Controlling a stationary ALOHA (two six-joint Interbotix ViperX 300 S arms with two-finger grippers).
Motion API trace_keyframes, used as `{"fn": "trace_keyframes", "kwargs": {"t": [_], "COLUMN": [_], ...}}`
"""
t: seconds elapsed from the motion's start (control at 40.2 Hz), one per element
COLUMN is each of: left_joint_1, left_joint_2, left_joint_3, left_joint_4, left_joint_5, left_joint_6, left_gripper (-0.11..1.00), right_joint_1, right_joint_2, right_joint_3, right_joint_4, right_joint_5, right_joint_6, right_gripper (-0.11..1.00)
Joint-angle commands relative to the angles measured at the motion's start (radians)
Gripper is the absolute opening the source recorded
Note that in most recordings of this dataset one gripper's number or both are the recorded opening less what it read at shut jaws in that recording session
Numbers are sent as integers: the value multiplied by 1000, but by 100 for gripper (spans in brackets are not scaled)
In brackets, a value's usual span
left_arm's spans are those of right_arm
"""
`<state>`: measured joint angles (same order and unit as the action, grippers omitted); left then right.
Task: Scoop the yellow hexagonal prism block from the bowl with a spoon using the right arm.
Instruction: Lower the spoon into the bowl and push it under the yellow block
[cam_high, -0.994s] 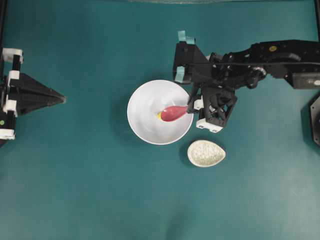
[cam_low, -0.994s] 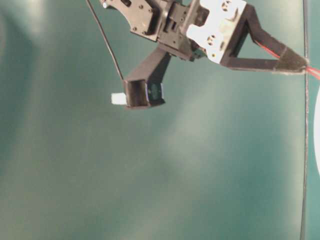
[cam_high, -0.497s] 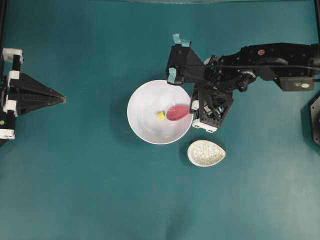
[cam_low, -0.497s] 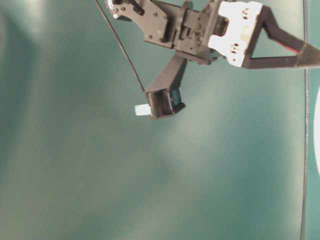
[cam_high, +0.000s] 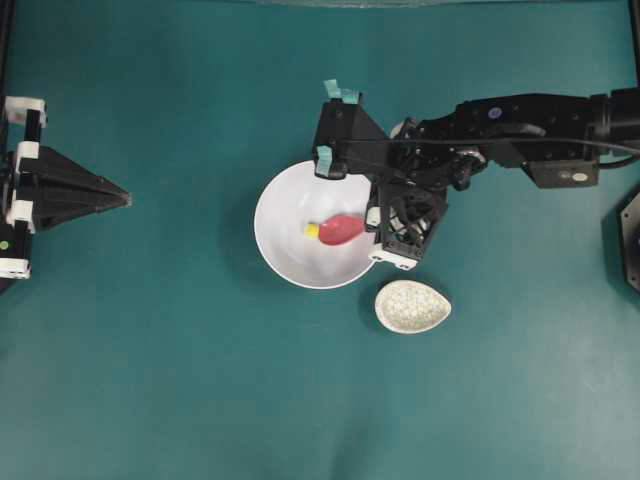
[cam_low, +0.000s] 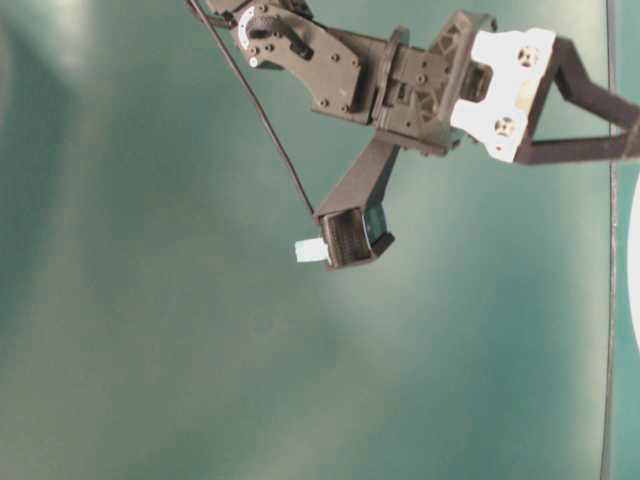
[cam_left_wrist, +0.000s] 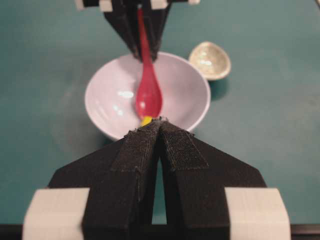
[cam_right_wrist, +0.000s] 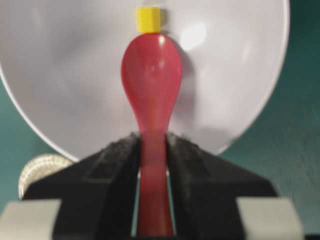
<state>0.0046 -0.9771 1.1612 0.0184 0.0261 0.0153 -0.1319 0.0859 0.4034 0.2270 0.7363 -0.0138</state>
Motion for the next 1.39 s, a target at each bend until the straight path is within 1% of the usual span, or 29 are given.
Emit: {"fn": "trace_keyframes", "kwargs": {"t": [0.0,0.224,0.422,0.944,1.366], "left_joint_1": [2,2,2,2,2], "left_joint_2": [9,8,8,8,8], "left_joint_3": [-17,-17,-17,-18,-18], "left_joint_4": [3,3,5,3,3], "left_joint_5": [-9,-11,-11,-11,-11], "left_joint_6": [2,2,2,2,2], "left_gripper": [-1,-1,-1,-1,-1], "right_joint_1": [2,2,2,29,32], "right_joint_2": [-9,-6,-5,-5,-5], "right_joint_3": [-25,-25,-25,-25,-25], "right_joint_4": [-2,-2,-12,-12,-12], "right_joint_5": [-31,-100,-150,-163,-233], "right_joint_6": [-5,-8,-8,-2,-8], "right_gripper": [22,22,22,22,22]}}
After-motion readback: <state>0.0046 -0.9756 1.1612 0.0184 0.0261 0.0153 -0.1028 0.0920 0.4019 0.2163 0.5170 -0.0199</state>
